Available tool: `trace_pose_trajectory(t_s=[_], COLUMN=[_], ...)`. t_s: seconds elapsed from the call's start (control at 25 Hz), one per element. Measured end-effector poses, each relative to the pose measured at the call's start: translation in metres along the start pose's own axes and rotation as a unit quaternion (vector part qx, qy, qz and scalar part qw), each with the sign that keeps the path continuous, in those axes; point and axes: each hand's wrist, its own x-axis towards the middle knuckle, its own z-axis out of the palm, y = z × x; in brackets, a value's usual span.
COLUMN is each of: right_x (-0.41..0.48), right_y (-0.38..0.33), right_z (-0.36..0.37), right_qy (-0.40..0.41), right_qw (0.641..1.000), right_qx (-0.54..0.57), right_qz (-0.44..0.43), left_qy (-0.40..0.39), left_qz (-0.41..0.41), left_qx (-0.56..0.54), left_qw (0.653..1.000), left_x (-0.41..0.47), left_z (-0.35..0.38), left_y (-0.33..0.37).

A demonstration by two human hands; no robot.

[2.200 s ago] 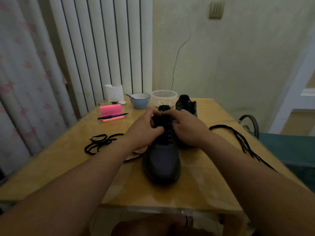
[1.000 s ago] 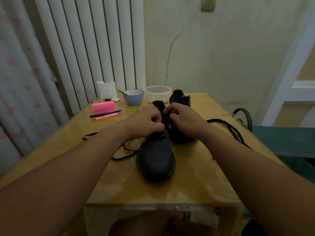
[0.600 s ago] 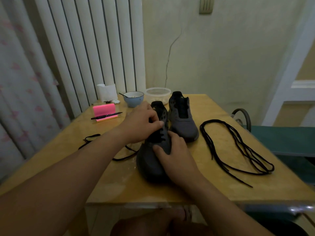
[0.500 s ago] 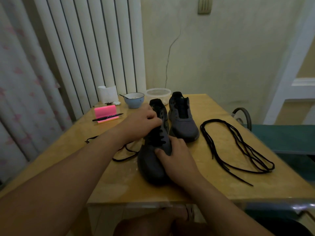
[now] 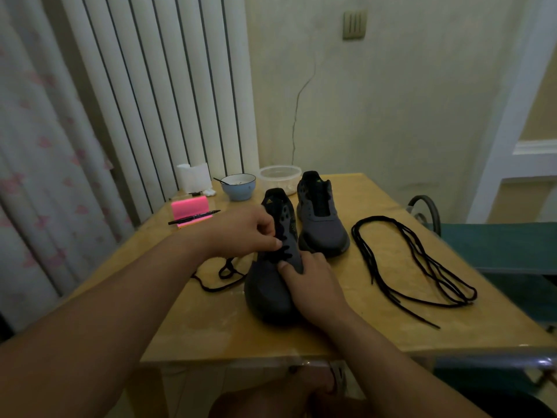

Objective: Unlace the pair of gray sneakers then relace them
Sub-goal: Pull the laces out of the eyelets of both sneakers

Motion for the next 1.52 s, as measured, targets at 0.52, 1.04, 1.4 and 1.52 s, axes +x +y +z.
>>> trace_pose_trajectory(t_s=[0.52,1.04,1.4,1.52], right_x=[0.059,0.061,0.054,0.055], right_y=[-0.073,-0.065,-0.057,-0.062], right_z=[-0.063,-0.089,-0.092,-0.081], right_qy=[-0.015,-0.126,-0.158,-0.132], right_qw=[0.991,0.960,0.965,0.958], right_qx=[-0.013,0.245,-0.207,-0.253], right_qz=[-0.133,-0.060,0.034,0.001], left_qy=[0.101,0.221,0.244,0.244], left_qz=[0.022,-0.111,-0.076,-0.077], left_qx=[-0.082,-0.266,-0.289,-0.304], left_qw=[0.991,0.932,0.923,0.918], left_x=[0.014,-0.003,-0.009,-0.007], left_z=[-0.026,0.112,0.118,0.120], left_y=[0.021,-0.042,-0.041,-0.042])
